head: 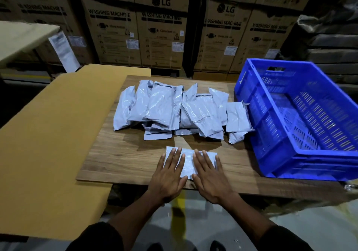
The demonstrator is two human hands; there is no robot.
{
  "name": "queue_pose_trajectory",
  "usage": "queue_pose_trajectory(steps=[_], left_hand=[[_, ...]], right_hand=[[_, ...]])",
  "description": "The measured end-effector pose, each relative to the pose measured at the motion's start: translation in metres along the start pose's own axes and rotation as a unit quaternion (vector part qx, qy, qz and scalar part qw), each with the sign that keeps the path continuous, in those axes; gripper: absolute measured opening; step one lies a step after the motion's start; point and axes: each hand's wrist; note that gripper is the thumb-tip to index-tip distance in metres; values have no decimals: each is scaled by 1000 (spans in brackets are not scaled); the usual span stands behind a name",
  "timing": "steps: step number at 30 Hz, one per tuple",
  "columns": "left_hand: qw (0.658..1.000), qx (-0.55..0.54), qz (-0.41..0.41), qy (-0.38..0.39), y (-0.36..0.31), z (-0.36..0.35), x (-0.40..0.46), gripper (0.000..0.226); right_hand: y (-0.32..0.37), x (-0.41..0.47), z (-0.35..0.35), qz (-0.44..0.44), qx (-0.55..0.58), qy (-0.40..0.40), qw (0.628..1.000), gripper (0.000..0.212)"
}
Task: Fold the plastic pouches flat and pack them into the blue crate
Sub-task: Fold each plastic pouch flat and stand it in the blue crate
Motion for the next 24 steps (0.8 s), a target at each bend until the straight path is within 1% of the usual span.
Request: queue_pose_trajectory(steps=[2,6,12,14,16,18,21,24], left_hand=[[1000,-13,-6,2,3,-2,-4,69],[1000,-15,-7,6,3,0,-6,69],[999,-4,10,41,-1,-2,-7,73],[999,-6,11,45,0,0,-6,70],[999,-21,21,31,0,2,-4,63],[999,-33,29,-7,0,3,0,57],[998,-37,16,-56,2,2,17,44],[998,-47,-2,-39,-7,-1,28,45]], right_hand=[[1,2,-5,18,1,-3,1000,64],[2,0,-11,10,0,-3,1000,65],[5,-1,-11,2,21,12,1000,65],[3,0,-10,4,31,18,999,65],[0,3,-7,3,53,18,998,64],[-2,8,-2,-5,68,12,998,62],[-1,18,2,3,40,7,999,57],[0,20,-2,-2,47,7,999,57]])
Point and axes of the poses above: each hand's wrist, its own x-axis towards the middle knuckle, its own z-axis out of the back of the hand, y = z × x, and after that the axes turned 14 degrees about z, right-handed
